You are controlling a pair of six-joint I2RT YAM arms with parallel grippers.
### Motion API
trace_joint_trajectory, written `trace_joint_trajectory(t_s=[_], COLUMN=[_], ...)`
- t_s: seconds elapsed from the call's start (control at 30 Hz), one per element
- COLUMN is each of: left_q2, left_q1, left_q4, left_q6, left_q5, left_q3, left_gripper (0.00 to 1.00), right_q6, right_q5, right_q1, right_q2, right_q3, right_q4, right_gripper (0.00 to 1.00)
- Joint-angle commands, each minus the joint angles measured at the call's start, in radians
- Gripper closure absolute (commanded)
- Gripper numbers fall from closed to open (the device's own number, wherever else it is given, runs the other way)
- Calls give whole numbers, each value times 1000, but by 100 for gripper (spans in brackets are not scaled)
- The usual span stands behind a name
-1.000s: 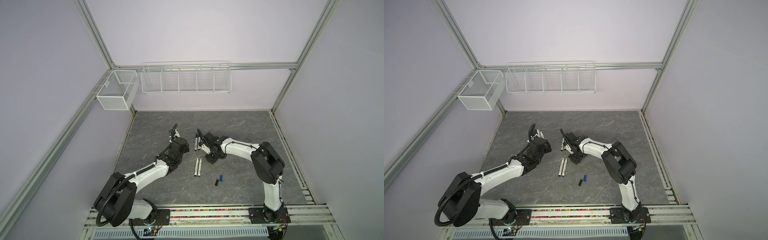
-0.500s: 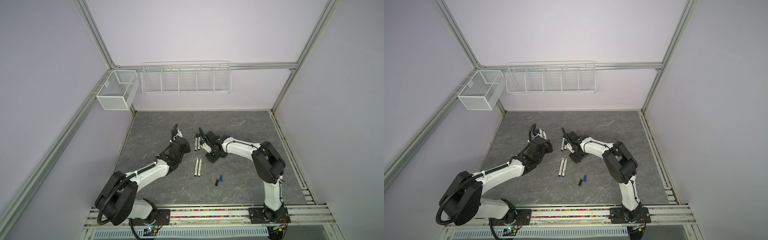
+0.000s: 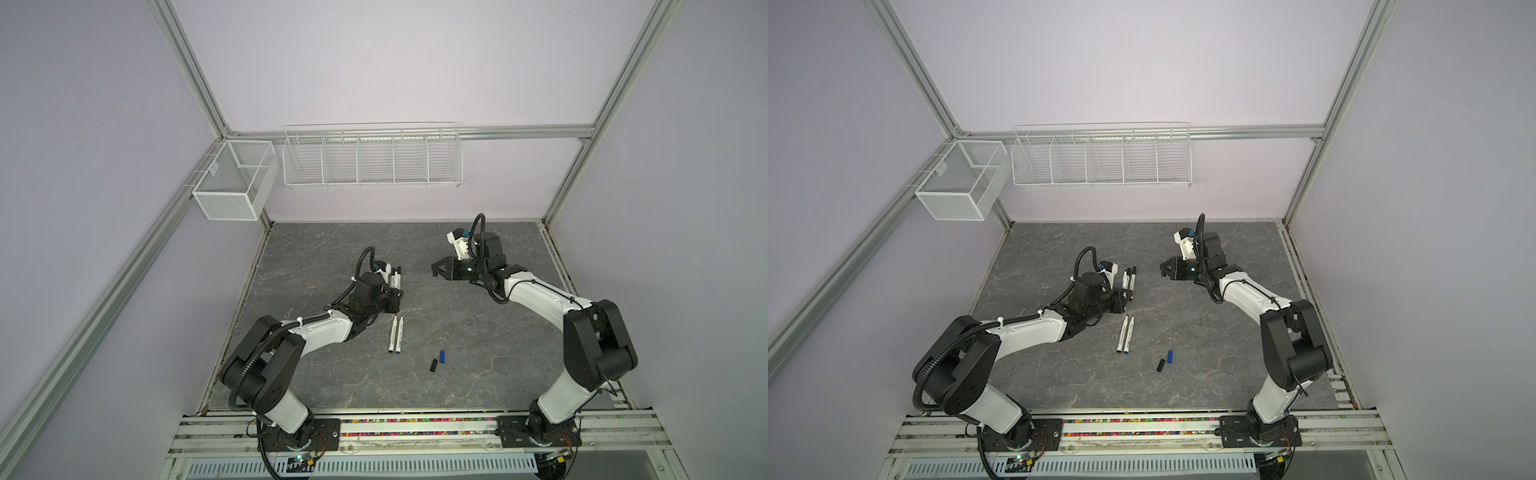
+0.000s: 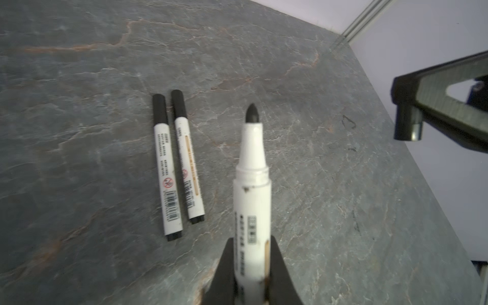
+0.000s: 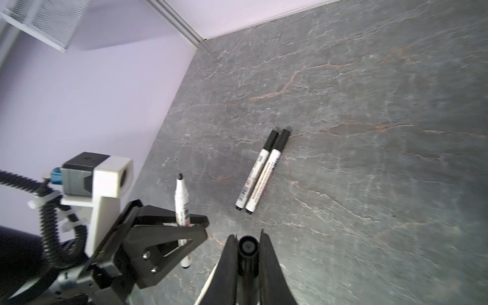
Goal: Insert the pens into the pen caps
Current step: 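Lift the black cap with the right gripper up toward the held marker tip, then lower the black cap onto the white marker tip held by the left gripper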
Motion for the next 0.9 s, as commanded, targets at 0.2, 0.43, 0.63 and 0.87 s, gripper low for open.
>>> trace_joint_trajectory(t_s=[0.2, 0.43, 0.63, 0.87], left_q2=[42, 74, 94, 85], left_q1=[-49, -90, -103, -105], left_q4=[-28, -105, -137, -137], left_q6=[81, 138, 163, 166], left_q5=[99, 106, 122, 116], left_q3=[103, 172, 204, 196], left_gripper=[100, 100, 100, 100], right_q6=[169, 171, 161, 155], right_q5=[-151, -155, -133, -114], right_q1=[5, 5, 4, 0], right_q2=[38, 57, 46, 52], right_q3=[-24, -13, -19, 1], right_q4=[261, 276, 275, 269], right_gripper=[85, 84, 83, 83])
